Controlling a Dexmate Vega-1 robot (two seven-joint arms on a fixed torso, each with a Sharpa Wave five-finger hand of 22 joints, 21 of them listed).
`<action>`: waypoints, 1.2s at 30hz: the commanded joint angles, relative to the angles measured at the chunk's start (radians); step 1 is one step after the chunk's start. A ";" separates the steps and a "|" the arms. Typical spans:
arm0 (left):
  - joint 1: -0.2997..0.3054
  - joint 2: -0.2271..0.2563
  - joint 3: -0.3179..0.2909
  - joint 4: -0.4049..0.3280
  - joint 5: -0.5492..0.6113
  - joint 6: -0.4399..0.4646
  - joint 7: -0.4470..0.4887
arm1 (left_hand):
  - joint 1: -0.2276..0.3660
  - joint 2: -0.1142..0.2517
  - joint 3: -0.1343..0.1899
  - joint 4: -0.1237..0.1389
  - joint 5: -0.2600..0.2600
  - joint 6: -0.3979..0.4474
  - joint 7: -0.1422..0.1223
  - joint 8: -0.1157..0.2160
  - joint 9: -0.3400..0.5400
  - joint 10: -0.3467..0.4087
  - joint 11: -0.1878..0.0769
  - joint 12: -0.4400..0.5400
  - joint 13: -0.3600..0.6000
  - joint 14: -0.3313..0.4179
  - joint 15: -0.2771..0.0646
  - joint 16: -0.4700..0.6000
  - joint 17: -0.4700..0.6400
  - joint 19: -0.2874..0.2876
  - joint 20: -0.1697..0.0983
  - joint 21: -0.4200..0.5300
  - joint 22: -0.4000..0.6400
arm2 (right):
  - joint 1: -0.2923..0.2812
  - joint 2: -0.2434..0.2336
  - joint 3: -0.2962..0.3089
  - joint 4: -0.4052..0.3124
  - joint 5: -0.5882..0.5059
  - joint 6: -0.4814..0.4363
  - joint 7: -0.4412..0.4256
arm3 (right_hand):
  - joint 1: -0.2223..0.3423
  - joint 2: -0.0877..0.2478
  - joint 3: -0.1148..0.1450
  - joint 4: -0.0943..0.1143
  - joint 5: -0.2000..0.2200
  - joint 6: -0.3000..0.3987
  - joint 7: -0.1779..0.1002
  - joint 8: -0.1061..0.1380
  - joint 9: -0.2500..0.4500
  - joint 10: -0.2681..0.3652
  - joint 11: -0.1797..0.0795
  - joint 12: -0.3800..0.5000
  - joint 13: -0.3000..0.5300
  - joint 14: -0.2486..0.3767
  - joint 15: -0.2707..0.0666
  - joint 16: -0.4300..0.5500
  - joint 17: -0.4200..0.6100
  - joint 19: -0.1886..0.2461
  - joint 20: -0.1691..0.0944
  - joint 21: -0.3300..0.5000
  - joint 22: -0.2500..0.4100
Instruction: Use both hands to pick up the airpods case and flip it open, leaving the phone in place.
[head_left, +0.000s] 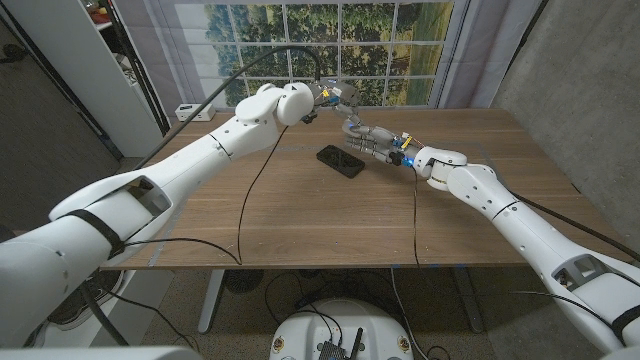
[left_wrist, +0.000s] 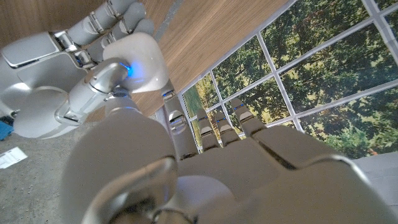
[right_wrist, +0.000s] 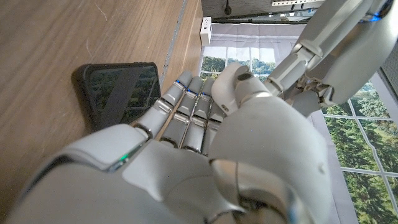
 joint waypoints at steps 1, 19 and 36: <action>0.005 0.007 -0.003 -0.008 -0.063 0.008 -0.017 | 0.031 0.016 -0.001 -0.010 0.013 0.035 -0.006 0.016 0.008 0.022 -0.005 0.007 0.001 0.023 -0.024 0.008 0.002 0.010 0.009 0.005 0.006 | -0.003 -0.010 -0.018 -0.030 -0.079 0.048 -0.012 | 0.012 0.001 -0.003 -0.002 0.002 0.076 -0.069 0.094 0.147 0.013 -0.001 0.005 0.004 0.012 -0.158 0.009 0.000 -0.002 0.002 -0.001 0.001; 0.011 0.019 -0.010 -0.017 -0.116 0.004 -0.001 | 0.122 0.137 0.046 -0.012 0.026 0.192 0.011 0.111 0.092 0.124 -0.034 0.030 0.002 0.112 -0.053 0.018 0.007 0.039 0.008 0.020 0.011 | -0.017 -0.033 -0.034 -0.052 -0.152 0.070 -0.037 | 0.017 0.000 -0.012 0.000 0.001 0.079 -0.067 0.091 0.143 0.010 -0.006 0.003 0.011 0.004 -0.160 0.007 -0.001 -0.008 0.006 -0.003 0.001; 0.010 0.021 0.005 -0.030 -0.091 0.058 0.001 | 0.102 0.144 0.070 0.031 0.010 0.213 0.022 0.136 0.127 0.162 -0.046 0.037 0.003 0.155 -0.067 0.026 0.010 0.060 0.002 0.031 0.014 | -0.025 -0.078 -0.067 -0.092 -0.336 0.173 -0.066 | 0.030 -0.002 -0.021 -0.001 0.001 0.091 -0.075 0.091 0.139 0.019 -0.017 0.007 0.019 -0.004 -0.163 0.006 -0.001 -0.018 0.007 -0.006 0.001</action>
